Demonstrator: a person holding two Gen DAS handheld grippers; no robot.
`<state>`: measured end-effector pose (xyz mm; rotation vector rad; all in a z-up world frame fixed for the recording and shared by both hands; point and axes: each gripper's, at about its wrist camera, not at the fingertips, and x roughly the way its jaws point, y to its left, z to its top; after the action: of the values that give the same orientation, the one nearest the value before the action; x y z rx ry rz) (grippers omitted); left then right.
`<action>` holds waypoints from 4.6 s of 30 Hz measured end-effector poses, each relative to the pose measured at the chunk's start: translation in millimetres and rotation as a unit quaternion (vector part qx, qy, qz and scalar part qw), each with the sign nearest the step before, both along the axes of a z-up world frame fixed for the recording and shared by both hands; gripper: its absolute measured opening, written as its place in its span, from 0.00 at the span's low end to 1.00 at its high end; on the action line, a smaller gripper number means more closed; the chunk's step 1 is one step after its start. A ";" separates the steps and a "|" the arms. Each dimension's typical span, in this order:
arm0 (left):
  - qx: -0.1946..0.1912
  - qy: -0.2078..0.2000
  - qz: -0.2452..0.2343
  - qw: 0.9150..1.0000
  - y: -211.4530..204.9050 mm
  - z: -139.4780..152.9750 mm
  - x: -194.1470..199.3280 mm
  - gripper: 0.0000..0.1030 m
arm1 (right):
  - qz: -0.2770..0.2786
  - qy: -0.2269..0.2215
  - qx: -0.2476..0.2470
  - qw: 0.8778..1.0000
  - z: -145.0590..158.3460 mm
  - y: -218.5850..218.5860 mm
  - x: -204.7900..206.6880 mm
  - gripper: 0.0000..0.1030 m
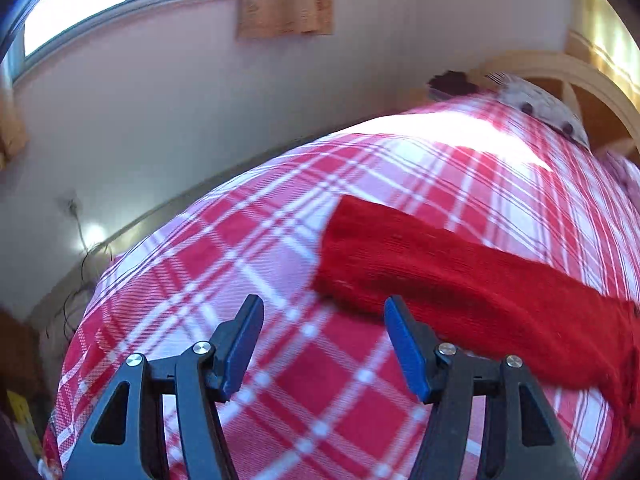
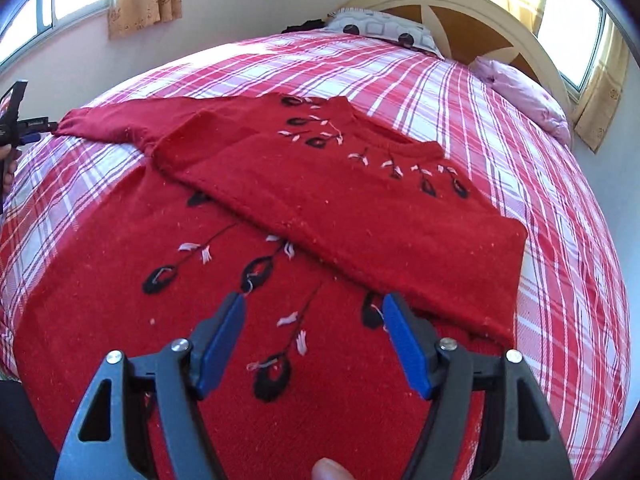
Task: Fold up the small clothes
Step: 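Reach the left gripper to the other sleeve cuff and grasp it, then lift the held sleeve and fold it across the body, then open the left gripper, then grasp the sweater side edge with the right gripper and fold it toward the center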
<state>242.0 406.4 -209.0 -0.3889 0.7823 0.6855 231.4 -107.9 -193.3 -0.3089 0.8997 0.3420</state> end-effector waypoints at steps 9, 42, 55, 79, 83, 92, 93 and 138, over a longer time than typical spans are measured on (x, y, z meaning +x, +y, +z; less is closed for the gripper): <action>-0.097 -0.056 0.036 0.993 34.0 -16.2 -1.1 0.62 | -0.015 -0.012 0.002 1.000 9.0 -9.2 -0.3 0.71; -0.116 -0.151 -0.035 0.981 -15.5 55.9 21.1 0.09 | -0.021 -0.024 0.020 0.999 8.4 -10.7 -9.0 0.71; -0.117 -0.207 -0.163 0.958 -127.6 119.9 51.0 0.09 | -0.044 -0.039 0.041 0.997 17.4 -36.6 -15.6 0.71; -0.157 -0.215 -0.342 0.901 -354.9 164.4 110.2 0.09 | -0.116 -0.057 0.105 0.986 26.3 -122.0 -40.2 0.71; -0.158 -0.204 -0.365 0.894 -389.0 157.4 116.0 0.09 | -0.128 -0.058 0.113 0.984 24.2 -135.7 -44.5 0.71; -0.139 -0.178 -0.412 0.883 -467.0 138.0 123.4 0.09 | -0.159 -0.053 0.128 0.978 14.8 -162.3 -51.1 0.71; -0.134 -0.172 -0.418 0.882 -475.0 132.9 124.6 0.09 | -0.163 -0.052 0.129 0.977 13.8 -165.5 -51.1 0.71; -0.065 -0.056 -0.319 0.944 -325.1 -13.0 61.8 0.54 | -0.165 0.090 0.254 0.949 -2.1 -135.0 75.8 0.53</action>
<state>303.9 81.3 -222.0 -0.2671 0.7881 0.0036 307.1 -243.0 -195.4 0.3529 0.9894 0.2817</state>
